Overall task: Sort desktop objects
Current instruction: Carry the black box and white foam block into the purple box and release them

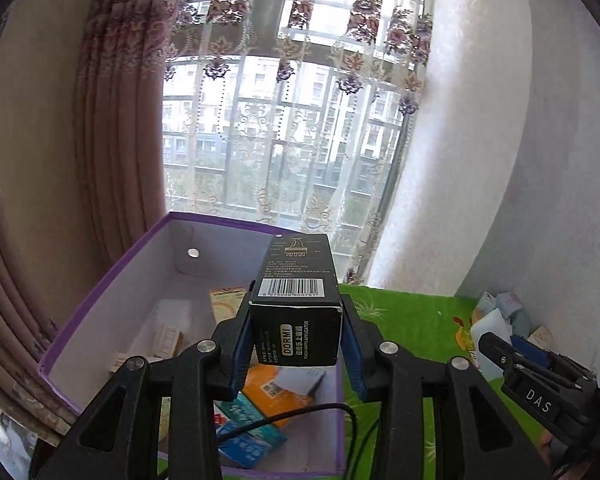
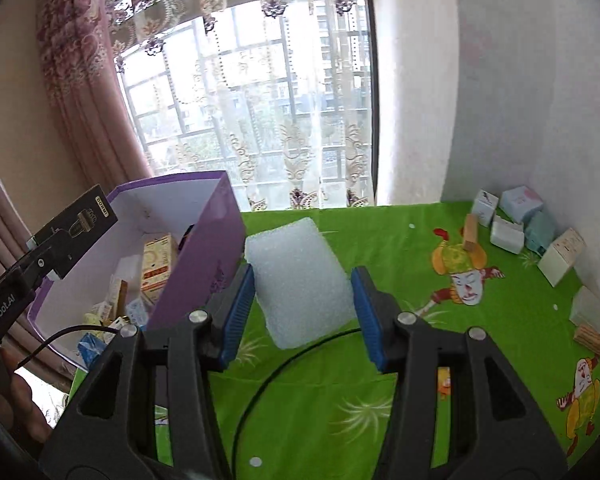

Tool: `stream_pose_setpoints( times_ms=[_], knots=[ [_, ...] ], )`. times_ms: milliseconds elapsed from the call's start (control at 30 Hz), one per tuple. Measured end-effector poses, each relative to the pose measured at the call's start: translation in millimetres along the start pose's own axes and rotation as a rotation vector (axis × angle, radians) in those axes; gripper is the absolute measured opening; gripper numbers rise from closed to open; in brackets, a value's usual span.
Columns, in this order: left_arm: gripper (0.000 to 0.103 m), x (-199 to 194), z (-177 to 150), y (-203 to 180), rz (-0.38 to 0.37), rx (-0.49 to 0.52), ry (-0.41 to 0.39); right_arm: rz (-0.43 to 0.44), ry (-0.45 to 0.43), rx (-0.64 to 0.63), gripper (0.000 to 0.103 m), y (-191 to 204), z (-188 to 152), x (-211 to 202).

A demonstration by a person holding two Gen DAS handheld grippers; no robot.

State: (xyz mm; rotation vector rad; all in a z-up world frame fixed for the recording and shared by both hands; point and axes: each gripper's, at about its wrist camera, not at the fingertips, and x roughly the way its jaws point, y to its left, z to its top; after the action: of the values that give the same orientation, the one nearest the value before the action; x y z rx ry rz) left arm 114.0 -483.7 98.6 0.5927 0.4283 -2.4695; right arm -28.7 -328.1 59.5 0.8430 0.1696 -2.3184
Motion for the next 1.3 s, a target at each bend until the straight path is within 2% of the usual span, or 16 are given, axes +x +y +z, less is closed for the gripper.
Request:
stream_pose_setpoints(
  times_ms=[233, 400, 467, 667, 767, 1033, 1200, 1300],
  knots=[
    [0.04, 4, -6, 63, 0.065, -0.077, 0.01, 0.095, 0.033, -0.119, 0.052, 80, -1, 22],
    [0.04, 6, -6, 84, 0.081, -0.099, 0.014, 0.117, 0.055, -0.177, 0.054, 103, -6, 39],
    [0.04, 8, -7, 89, 0.078, -0.103, 0.022, 0.111, 0.06, -0.196, 0.057, 108, -7, 41],
    [0.053, 13, -9, 94, 0.067, -0.123, 0.028, 0.126, 0.056, -0.212, 0.077, 106, -4, 40],
    [0.057, 14, -8, 90, 0.059, -0.119, 0.027, 0.15, 0.04, -0.209, 0.082, 105, -4, 36],
    [0.062, 5, -7, 78, 0.058, -0.1, 0.014, 0.136, 0.019, -0.154, 0.083, 80, -4, 29],
    [0.065, -2, -6, 49, 0.008, -0.04, -0.003, 0.041, -0.02, -0.071, 0.083, 33, -7, 15],
    [0.067, -3, -6, 26, -0.048, 0.0, -0.008, -0.021, -0.034, -0.009, 0.083, -3, -11, 5]
  ],
)
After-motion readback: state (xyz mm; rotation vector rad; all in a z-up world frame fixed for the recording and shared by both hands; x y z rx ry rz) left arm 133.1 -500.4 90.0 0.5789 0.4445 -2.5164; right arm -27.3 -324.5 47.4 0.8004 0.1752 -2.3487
